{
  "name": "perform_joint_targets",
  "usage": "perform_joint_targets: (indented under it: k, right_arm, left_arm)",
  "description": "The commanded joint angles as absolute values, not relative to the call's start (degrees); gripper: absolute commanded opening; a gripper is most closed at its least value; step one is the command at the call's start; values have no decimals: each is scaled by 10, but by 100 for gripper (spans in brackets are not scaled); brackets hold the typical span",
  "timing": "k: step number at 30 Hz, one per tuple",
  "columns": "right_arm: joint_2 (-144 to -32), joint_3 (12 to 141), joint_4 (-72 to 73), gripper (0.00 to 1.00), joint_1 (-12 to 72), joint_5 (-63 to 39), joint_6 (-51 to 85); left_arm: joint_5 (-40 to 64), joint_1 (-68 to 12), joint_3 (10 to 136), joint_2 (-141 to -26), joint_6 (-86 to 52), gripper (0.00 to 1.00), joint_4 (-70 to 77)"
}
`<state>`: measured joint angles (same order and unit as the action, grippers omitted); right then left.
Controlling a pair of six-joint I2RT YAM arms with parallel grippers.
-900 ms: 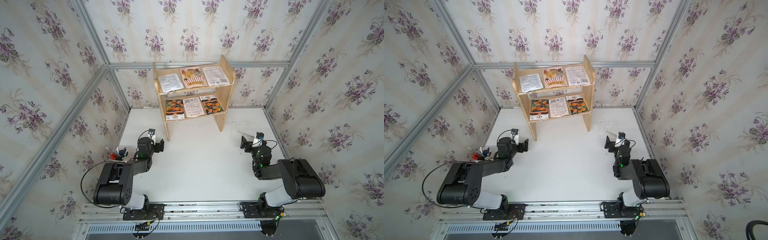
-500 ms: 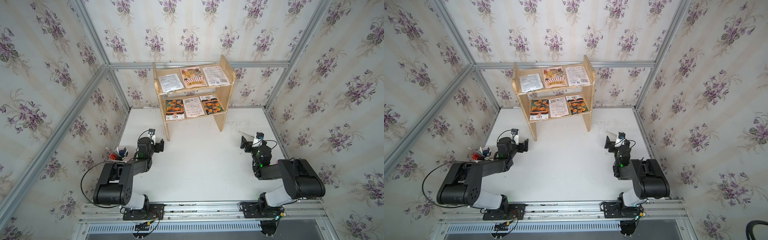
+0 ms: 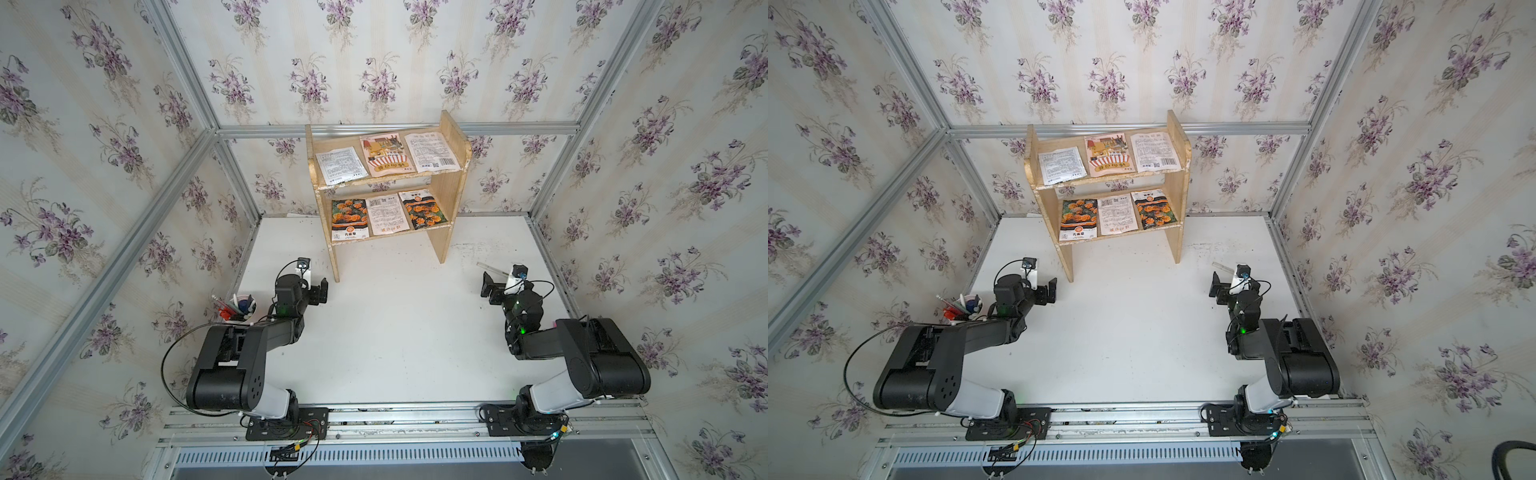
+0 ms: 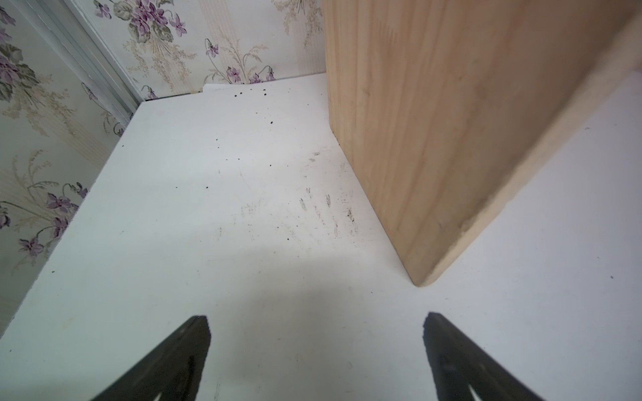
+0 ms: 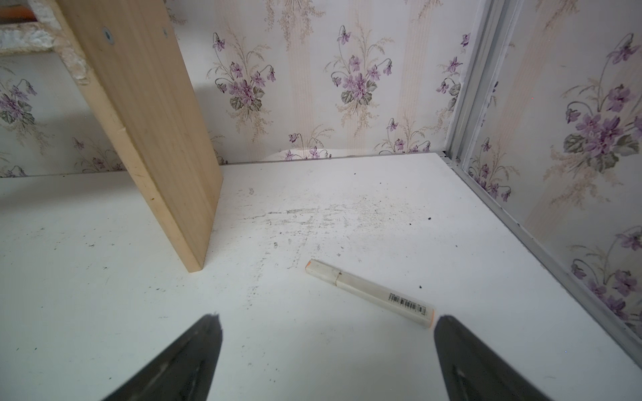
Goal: Take the seed bag off the shelf
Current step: Pick up the seed packet from the shelf.
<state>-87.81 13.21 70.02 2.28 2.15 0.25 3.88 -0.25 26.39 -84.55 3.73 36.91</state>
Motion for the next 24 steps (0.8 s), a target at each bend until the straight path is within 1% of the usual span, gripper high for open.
perform_joint_targets:
  k: [1,4,7,11,12,14,16,21,24]
  right_arm:
    - [-876,132,719,100,24,22,2]
    - [-834,165,621,100,26,15,-2]
    - [-793,193,543,100,29,17,-3]
    - [-743,228,452,100,44,23,13]
    - [-733,236,429,100,54,40,21]
    - [-712,260,375,100,88,117,28]
    - [-692,282,328,100,117,149,34]
    - [-633,320,225,100,173,151,72]
    - [-599,343,169,100,197,134,100]
  left_arm:
    - [15,-3,295,-825,28,100,308]
    - [6,-3,326,-800,23,100,229]
    - [0,-6,317,-757,10,100,217]
    - [-16,-16,316,-683,-2,100,161]
    - [-18,-18,316,-665,-9,100,148]
    - [-23,-28,320,-626,-29,100,114]
    - [-25,-43,328,-590,-41,100,78]
    - [-48,-98,372,-501,-71,100,-32]
    - [-65,-140,416,-468,-85,100,-100]
